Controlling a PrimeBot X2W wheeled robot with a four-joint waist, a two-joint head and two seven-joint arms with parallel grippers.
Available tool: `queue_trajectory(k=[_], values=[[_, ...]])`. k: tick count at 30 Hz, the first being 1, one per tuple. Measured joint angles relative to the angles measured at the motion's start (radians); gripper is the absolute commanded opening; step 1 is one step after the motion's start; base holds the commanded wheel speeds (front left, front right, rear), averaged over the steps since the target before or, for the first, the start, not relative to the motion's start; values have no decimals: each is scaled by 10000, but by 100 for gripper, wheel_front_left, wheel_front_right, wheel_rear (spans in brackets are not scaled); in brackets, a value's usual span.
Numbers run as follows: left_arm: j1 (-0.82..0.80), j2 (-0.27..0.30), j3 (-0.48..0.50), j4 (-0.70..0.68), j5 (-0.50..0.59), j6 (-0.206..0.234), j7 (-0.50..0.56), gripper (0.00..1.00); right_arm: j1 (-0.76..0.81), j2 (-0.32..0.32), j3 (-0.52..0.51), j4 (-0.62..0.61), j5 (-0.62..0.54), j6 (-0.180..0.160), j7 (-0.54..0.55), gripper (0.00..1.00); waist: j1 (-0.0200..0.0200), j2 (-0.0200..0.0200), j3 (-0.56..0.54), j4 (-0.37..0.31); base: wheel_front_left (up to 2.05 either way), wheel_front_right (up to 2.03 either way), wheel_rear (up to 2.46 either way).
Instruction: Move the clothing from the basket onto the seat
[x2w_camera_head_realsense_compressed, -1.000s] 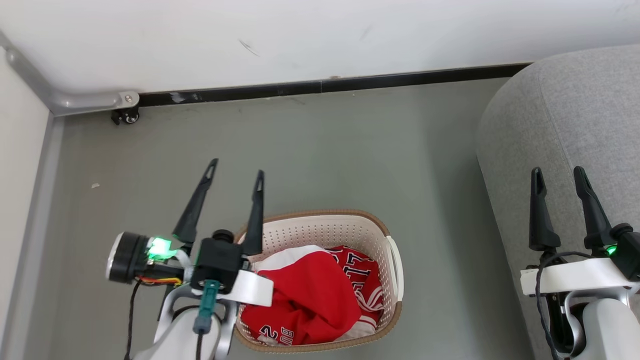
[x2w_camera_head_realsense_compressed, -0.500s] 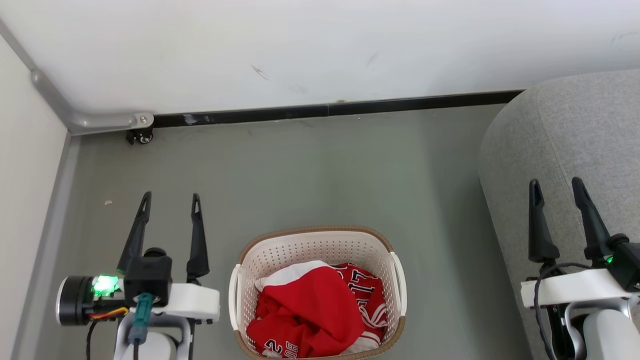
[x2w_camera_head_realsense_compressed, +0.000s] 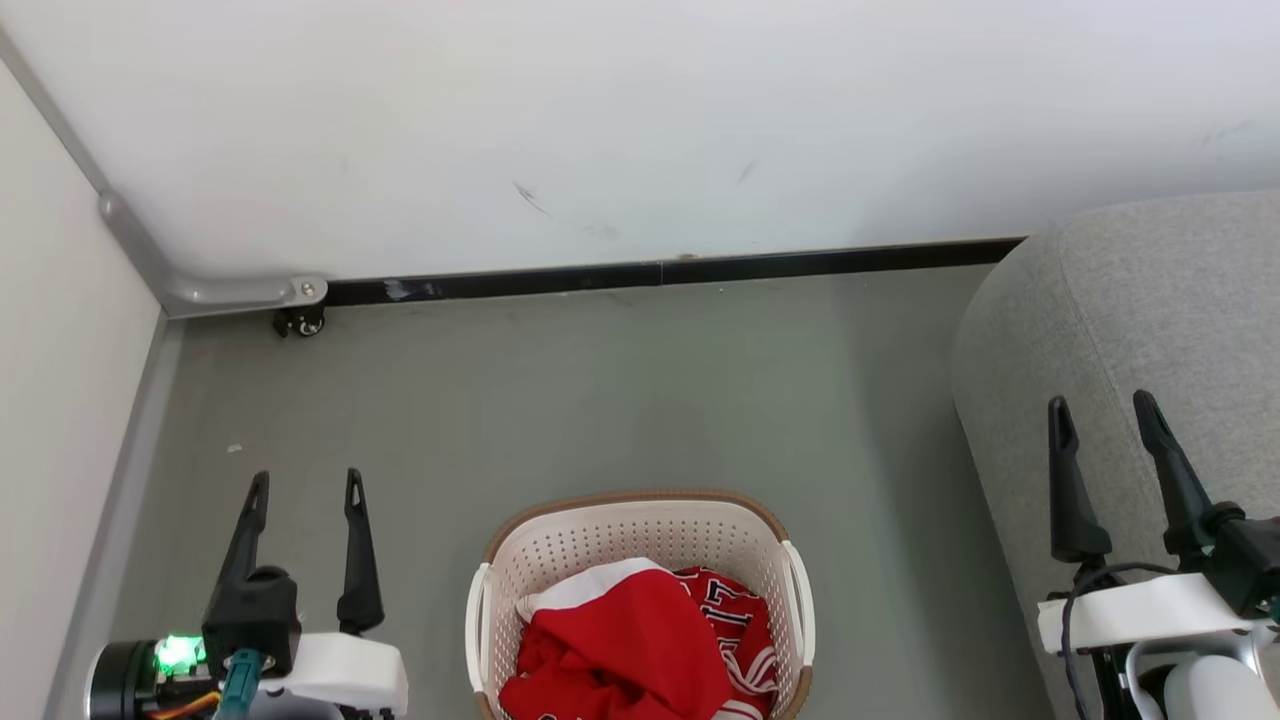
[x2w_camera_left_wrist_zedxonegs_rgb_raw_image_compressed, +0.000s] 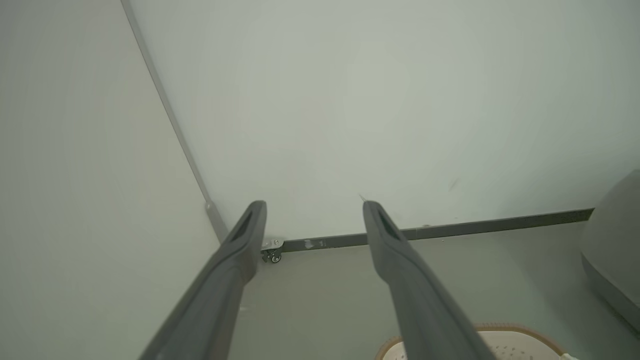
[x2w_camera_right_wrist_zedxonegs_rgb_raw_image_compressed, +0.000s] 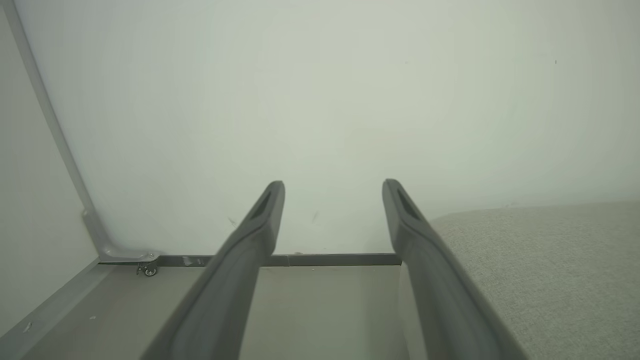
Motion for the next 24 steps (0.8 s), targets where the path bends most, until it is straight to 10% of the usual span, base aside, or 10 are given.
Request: queue_trajectory(k=[24], values=[[1387, -73, -6, -364, -527, -230, 0, 100, 1161, 21, 418, -360, 213, 0, 734, 100, 0, 0, -1024, -142, 0, 0, 0]])
